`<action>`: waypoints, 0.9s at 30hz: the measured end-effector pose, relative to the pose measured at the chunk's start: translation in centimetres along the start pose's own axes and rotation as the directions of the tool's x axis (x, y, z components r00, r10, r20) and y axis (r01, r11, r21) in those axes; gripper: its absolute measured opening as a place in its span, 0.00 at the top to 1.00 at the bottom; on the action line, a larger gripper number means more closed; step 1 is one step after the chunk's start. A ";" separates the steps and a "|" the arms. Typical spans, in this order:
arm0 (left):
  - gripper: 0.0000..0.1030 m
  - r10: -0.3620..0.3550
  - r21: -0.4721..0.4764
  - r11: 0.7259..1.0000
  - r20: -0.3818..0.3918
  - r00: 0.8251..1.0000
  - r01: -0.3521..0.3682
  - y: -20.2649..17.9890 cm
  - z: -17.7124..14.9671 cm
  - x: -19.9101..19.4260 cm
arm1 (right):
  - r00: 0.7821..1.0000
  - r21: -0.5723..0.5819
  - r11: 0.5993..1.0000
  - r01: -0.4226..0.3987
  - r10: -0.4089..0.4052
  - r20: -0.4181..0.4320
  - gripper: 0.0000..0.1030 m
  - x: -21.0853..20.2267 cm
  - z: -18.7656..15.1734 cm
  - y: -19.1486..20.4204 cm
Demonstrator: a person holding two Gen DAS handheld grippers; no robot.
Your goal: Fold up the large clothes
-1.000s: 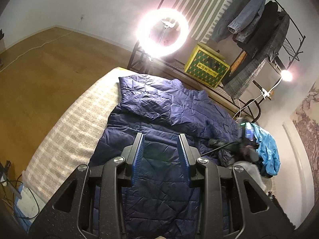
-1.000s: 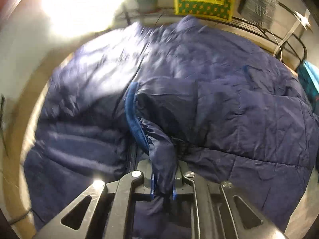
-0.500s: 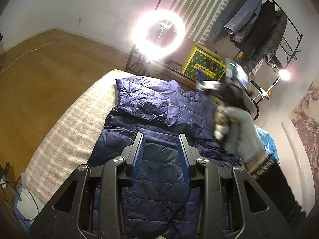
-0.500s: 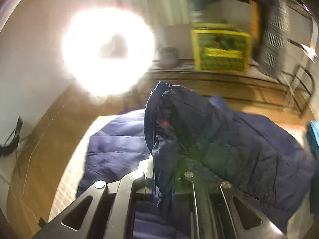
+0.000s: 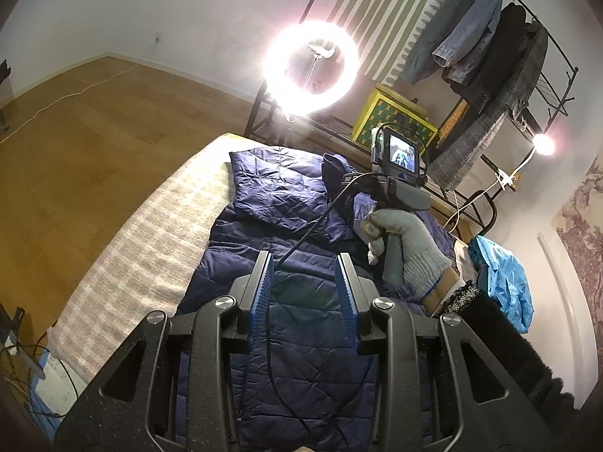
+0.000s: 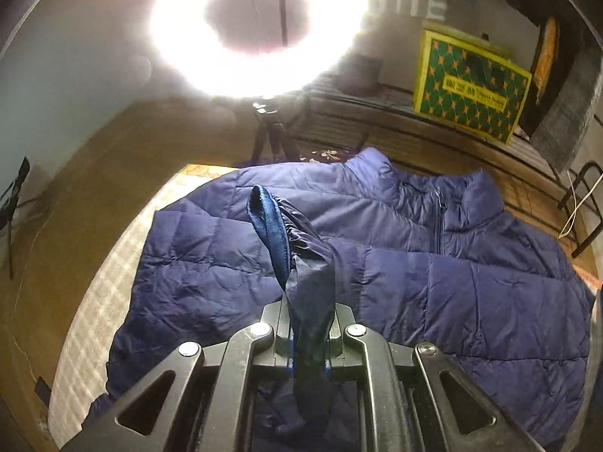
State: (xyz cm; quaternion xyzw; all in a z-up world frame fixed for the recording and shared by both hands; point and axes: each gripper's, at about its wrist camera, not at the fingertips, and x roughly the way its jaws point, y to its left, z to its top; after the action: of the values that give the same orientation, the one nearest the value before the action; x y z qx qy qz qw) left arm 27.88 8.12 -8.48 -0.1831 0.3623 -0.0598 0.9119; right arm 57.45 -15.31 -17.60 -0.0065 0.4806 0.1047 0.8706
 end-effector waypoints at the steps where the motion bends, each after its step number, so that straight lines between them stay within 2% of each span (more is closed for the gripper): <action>1: 0.67 0.003 0.000 1.000 0.000 1.000 -0.003 0.0 0.0 0.0 | 1.000 0.006 1.000 -0.002 0.002 0.001 0.92 0.1 0.1 -0.2; 3: 0.67 0.012 0.001 1.000 0.000 1.000 -0.012 0.1 0.0 0.1 | 1.000 0.024 1.000 -0.016 0.016 -0.009 0.92 0.7 0.2 -0.5; 5: 0.67 0.020 0.005 1.000 -0.001 1.000 -0.020 0.1 0.0 0.3 | 0.997 0.048 0.996 -0.073 0.075 -0.037 0.90 1.6 0.2 -0.7; 6: 0.67 0.024 0.007 1.000 -0.003 1.000 -0.024 0.1 0.0 0.4 | 0.992 0.058 0.992 -0.112 0.115 -0.052 0.82 2.0 0.0 -0.7; 7: 0.67 0.027 0.008 1.000 -0.005 1.000 -0.027 0.0 0.0 0.5 | 0.988 0.064 0.988 -0.137 0.141 -0.060 0.68 2.1 -0.1 -0.6; 9: 0.67 0.032 0.009 0.999 -0.010 0.999 -0.031 0.1 0.0 0.7 | 0.975 0.091 0.973 -0.212 0.217 -0.054 0.58 1.6 -0.4 -0.8; 11: 0.67 0.037 0.015 0.999 -0.017 0.999 -0.037 0.1 0.0 1.0 | 0.963 0.118 0.958 -0.261 0.267 -0.033 0.58 0.5 -0.6 -1.4; 14: 0.67 0.052 0.028 0.998 -0.024 0.998 -0.051 0.0 -0.1 1.3 | 0.958 0.135 0.949 -0.286 0.287 0.015 0.53 -2.2 -0.8 -2.7; 18: 0.67 0.073 0.034 0.997 -0.018 0.997 -0.072 0.4 -0.2 1.2 | 0.943 0.152 0.931 -0.332 0.321 0.092 0.52 -7.7 -1.6 -5.3; 23: 0.67 0.114 0.018 0.993 -0.003 0.993 -0.114 1.9 -0.1 0.7 | 0.944 0.149 0.938 -0.314 0.292 0.152 0.51 -14.8 -4.3 -8.6; 27: 0.67 0.128 0.022 0.992 -0.008 0.992 -0.128 3.0 -0.4 0.3 | 0.951 0.134 0.954 -0.268 0.240 0.193 0.50 -21.4 -8.8 -11.6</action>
State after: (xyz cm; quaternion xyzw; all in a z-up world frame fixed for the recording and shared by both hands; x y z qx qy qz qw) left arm 27.73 10.75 -10.03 -0.1494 0.3769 -0.0057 0.9141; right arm 41.21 -31.37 -5.43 0.1340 0.4062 0.1776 0.8863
